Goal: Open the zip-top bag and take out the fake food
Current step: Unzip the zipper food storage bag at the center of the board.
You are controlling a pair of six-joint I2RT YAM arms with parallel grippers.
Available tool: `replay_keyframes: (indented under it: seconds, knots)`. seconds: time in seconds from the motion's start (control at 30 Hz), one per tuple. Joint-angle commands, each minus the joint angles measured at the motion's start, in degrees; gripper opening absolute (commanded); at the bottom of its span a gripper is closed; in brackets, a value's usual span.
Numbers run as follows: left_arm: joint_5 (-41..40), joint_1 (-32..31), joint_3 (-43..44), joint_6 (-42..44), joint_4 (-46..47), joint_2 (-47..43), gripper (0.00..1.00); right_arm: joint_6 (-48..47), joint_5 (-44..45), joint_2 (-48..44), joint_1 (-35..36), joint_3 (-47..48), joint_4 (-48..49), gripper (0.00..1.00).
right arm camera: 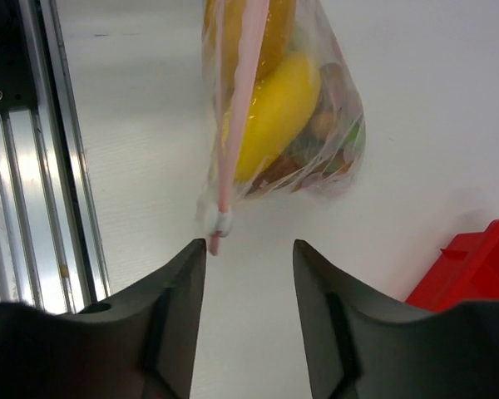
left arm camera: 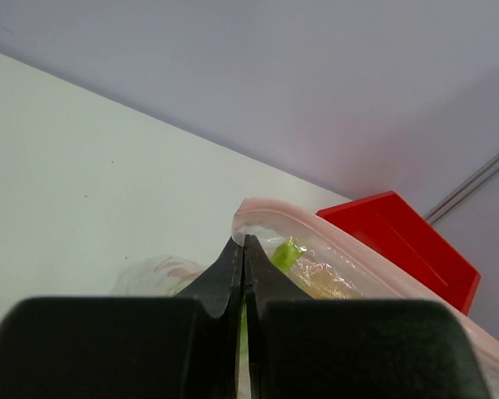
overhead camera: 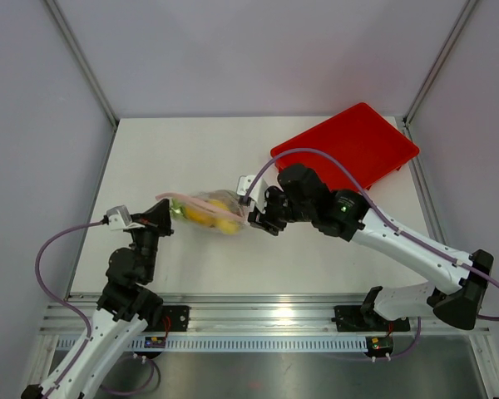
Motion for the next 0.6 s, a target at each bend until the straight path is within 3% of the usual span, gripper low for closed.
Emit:
replay_keyframes:
  seconds: [0.0, 0.07, 0.17, 0.57]
  knots:
    - [2.0, 0.5, -0.9, 2.8, 6.9, -0.1, 0.00, 0.4, -2.4, -3.2, -0.5, 0.3, 1.4, 0.56]
    - [4.5, 0.5, -1.2, 3.1, 8.5, 0.7, 0.00, 0.9, -4.2, -3.6, -0.6, -0.1, 3.1, 0.65]
    - [7.8, 0.5, -2.0, 3.5, 10.9, 1.2, 0.00, 2.6, -7.1, -3.4, -0.6, -1.1, 6.4, 0.67]
    - [12.4, 0.5, -2.8, 4.1, 12.9, 0.5, 0.00, 12.9, -2.2, -3.3, -0.6, -10.9, 29.8, 0.59]
